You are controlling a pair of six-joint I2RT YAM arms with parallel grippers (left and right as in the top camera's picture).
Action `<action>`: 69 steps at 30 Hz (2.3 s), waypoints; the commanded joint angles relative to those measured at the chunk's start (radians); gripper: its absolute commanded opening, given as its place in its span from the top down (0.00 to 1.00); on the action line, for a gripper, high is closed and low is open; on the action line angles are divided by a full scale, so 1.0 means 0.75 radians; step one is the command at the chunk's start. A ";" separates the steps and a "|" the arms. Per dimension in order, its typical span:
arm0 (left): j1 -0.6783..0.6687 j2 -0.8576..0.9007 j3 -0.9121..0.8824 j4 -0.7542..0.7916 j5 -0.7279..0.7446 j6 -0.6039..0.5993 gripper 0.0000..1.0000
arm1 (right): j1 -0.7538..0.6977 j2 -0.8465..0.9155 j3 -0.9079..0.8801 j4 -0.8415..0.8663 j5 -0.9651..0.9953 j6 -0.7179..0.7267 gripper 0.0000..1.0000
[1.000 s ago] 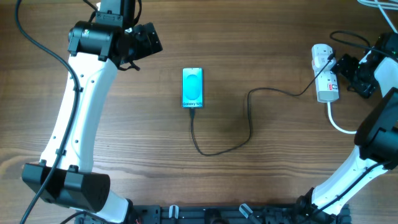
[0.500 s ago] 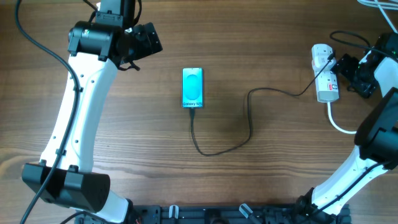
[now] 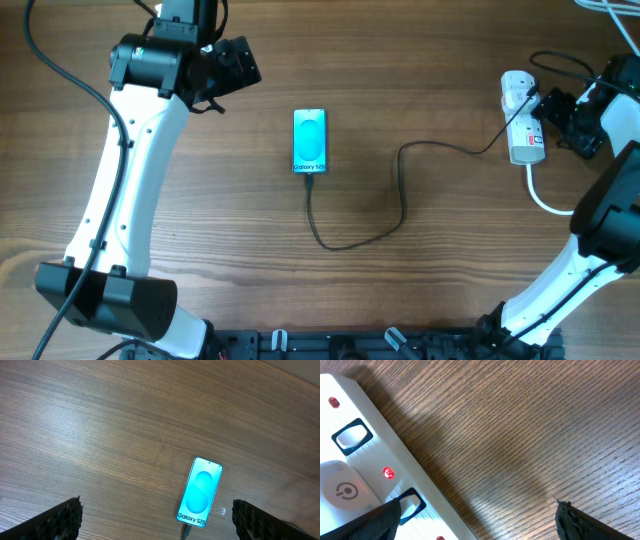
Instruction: Plug charger to phone and switch on socket
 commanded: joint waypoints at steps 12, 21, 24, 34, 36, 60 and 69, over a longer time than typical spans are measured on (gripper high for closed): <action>-0.001 0.005 -0.008 -0.001 -0.021 -0.012 0.00 | 0.041 -0.616 -0.042 -0.313 -0.075 0.077 0.00; -0.001 0.005 -0.008 -0.001 -0.021 -0.012 0.00 | 0.080 -1.155 -0.260 -0.401 -0.089 0.074 0.00; -0.001 0.005 -0.008 -0.001 -0.021 -0.012 0.00 | 0.151 -1.401 -0.439 -0.363 -0.090 0.078 0.00; -0.001 0.005 -0.008 -0.001 -0.021 -0.012 0.00 | 0.207 -1.852 -0.568 -0.737 -0.267 0.251 0.00; -0.001 0.005 -0.008 -0.001 -0.021 -0.012 0.00 | 0.207 -1.851 -0.568 -0.829 -0.267 0.252 0.00; -0.001 0.005 -0.008 -0.001 -0.021 -0.012 0.00 | 0.207 -1.843 -0.568 -0.919 -0.253 0.192 0.00; -0.001 0.005 -0.008 -0.001 -0.021 -0.012 0.00 | 0.207 -1.844 -0.568 -0.919 -0.318 0.082 0.00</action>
